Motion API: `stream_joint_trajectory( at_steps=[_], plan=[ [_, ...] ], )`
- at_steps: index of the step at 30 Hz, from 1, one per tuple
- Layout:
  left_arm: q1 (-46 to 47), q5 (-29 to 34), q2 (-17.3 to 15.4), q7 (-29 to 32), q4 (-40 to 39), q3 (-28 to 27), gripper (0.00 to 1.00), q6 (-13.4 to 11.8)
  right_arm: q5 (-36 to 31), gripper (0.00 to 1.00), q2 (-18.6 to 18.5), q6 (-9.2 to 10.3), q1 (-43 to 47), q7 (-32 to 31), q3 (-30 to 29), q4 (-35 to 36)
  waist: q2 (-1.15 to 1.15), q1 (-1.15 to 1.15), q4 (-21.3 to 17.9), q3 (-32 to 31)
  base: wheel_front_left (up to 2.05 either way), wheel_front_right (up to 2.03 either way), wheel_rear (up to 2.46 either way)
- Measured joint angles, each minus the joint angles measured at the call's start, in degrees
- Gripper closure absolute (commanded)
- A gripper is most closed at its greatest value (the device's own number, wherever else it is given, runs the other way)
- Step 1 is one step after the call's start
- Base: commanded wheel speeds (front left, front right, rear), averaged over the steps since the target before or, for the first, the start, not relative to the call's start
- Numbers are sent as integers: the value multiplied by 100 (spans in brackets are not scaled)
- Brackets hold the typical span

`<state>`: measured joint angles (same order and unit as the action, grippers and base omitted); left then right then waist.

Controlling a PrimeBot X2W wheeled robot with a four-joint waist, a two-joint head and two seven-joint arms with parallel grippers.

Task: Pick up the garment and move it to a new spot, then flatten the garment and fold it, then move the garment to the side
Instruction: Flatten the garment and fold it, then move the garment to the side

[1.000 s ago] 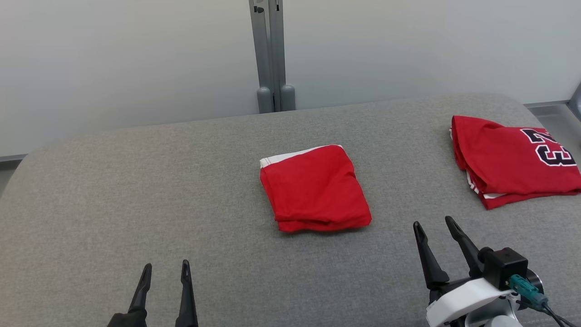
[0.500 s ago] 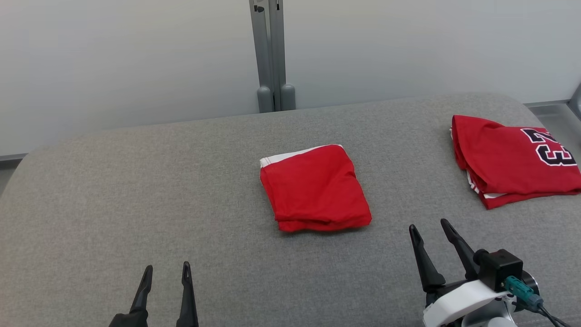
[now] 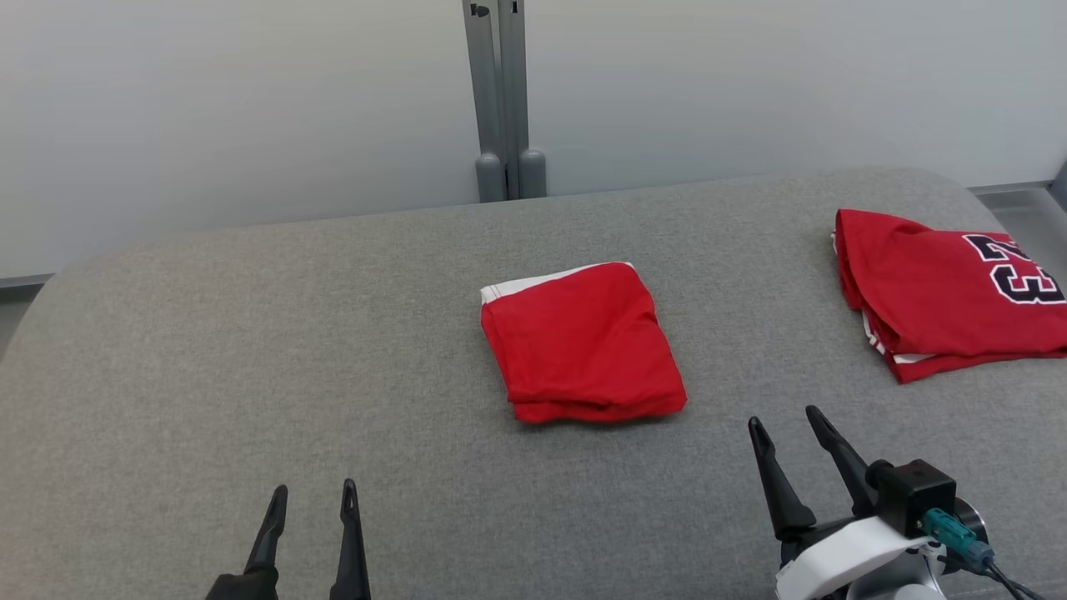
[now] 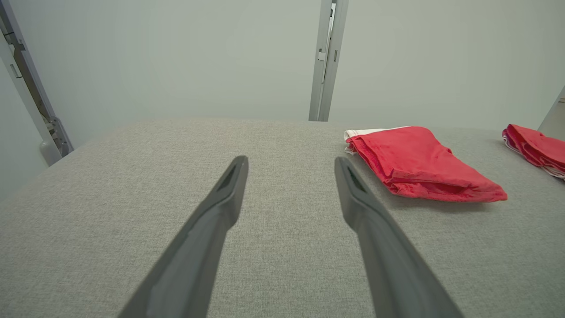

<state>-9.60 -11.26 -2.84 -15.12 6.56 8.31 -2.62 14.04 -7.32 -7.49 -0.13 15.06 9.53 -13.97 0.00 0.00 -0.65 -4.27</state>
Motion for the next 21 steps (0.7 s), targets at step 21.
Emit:
stream_joint_trajectory(
  at_steps=[21],
  plan=[
    [460, 2, 0, 0, -136, 360, 0, 13, 2493, 0, -672, 0, -1627, -215, 1151, -1455, 0, 0, 326, 642, 0, 0, 0]
  ],
)
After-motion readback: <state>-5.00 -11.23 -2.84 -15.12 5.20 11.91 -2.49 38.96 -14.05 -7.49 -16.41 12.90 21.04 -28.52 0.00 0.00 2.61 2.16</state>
